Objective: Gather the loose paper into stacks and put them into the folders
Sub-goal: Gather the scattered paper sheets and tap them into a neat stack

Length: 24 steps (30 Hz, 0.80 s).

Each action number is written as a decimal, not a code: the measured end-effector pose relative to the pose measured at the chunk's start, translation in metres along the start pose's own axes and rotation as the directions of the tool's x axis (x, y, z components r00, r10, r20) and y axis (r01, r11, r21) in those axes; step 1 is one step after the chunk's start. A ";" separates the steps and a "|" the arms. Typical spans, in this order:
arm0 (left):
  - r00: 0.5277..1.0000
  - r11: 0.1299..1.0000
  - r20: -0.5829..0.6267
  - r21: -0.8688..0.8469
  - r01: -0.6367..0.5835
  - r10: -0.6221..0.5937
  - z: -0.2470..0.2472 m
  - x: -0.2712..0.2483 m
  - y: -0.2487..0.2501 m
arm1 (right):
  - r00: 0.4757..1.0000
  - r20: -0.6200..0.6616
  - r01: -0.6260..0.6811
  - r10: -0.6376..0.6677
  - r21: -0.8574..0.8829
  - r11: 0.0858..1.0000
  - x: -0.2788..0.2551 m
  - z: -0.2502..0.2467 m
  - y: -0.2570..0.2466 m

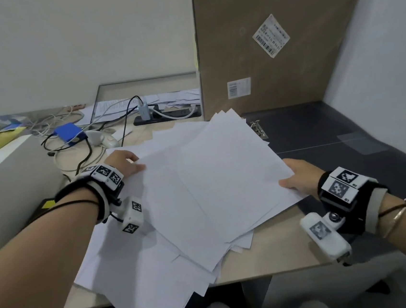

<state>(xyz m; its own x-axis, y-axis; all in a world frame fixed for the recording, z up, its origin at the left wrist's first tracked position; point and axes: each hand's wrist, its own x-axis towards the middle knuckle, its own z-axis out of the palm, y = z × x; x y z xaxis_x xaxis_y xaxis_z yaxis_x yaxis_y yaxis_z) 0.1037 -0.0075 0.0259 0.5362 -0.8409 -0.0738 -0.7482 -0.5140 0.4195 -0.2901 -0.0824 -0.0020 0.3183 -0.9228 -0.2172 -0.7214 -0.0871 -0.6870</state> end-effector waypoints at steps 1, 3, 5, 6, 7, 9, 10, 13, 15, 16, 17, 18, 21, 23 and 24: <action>1.000 0.999 -0.006 -0.045 -0.014 0.014 0.002 0.004 0.002 | 1.000 0.006 0.005 -0.005 0.020 1.000 0.000 -0.003 0.002; 0.999 0.988 -0.024 -0.152 -0.031 0.028 0.008 0.009 0.009 | 0.999 0.049 0.002 -0.004 0.042 0.999 0.001 -0.006 0.004; 0.999 0.971 -0.032 -0.239 -0.013 0.006 0.012 0.014 0.018 | 0.995 0.098 -0.009 0.006 0.030 1.000 0.002 -0.003 0.002; 1.000 0.971 -0.010 -0.240 0.007 -0.009 0.013 0.017 0.020 | 0.994 0.111 -0.018 0.016 0.015 1.000 0.003 0.000 0.001; 0.999 0.968 0.021 -0.248 0.042 -0.038 0.012 0.018 0.020 | 0.993 0.115 -0.026 0.025 0.004 1.000 0.004 0.003 -0.001; 0.986 0.935 0.063 -0.312 0.167 -0.154 0.008 0.023 0.013 | 0.993 0.108 -0.034 0.035 -0.014 0.999 0.004 0.009 -0.005; 0.970 0.907 0.095 -0.344 0.243 -0.224 0.006 0.022 0.006 | 0.994 0.102 -0.031 0.034 -0.027 0.999 0.004 0.012 -0.006; 0.905 0.683 0.216 -0.598 0.420 -0.367 -0.001 0.004 -0.007 | 0.996 0.081 -0.026 0.032 -0.077 0.997 0.003 0.014 -0.009; 0.872 0.544 0.299 -0.689 0.479 -0.388 0.000 -0.011 -0.015 | 0.996 0.077 -0.035 0.042 -0.097 0.995 0.002 0.015 -0.011; 0.871 0.490 0.327 -0.728 0.479 -0.366 0.001 -0.021 -0.015 | 0.996 0.078 -0.038 0.047 -0.101 0.994 0.002 0.015 -0.011; 0.876 0.461 0.337 -0.752 0.471 -0.345 0.003 -0.030 -0.016 | 0.996 0.075 -0.040 0.048 -0.106 0.994 0.001 0.015 -0.012; 0.880 0.422 0.338 -0.781 0.460 -0.335 0.005 -0.038 -0.015 | 0.996 0.067 -0.044 0.051 -0.108 0.993 0.000 0.016 -0.013; 0.902 0.451 0.308 -0.787 0.420 -0.301 0.019 -0.051 -0.018 | 0.998 0.024 -0.049 0.051 -0.094 0.994 -0.006 0.018 -0.016; 0.916 0.517 0.282 -0.759 0.395 -0.286 0.028 -0.056 -0.015 | 0.999 0.016 -0.041 0.043 -0.109 0.993 -0.010 0.020 -0.020; 0.921 0.545 0.270 -0.745 0.385 -0.281 0.032 -0.060 -0.010 | 0.999 0.024 -0.032 0.035 -0.131 0.991 -0.012 0.022 -0.023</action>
<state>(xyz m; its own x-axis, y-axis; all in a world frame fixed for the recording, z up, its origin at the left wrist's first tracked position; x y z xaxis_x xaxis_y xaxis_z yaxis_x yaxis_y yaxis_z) 0.0666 0.0425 -0.0032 0.5988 -0.6757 -0.4300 0.0899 -0.4767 0.8744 -0.2637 -0.0614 0.0014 0.3074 -0.9161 -0.2576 -0.8052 -0.1061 -0.5834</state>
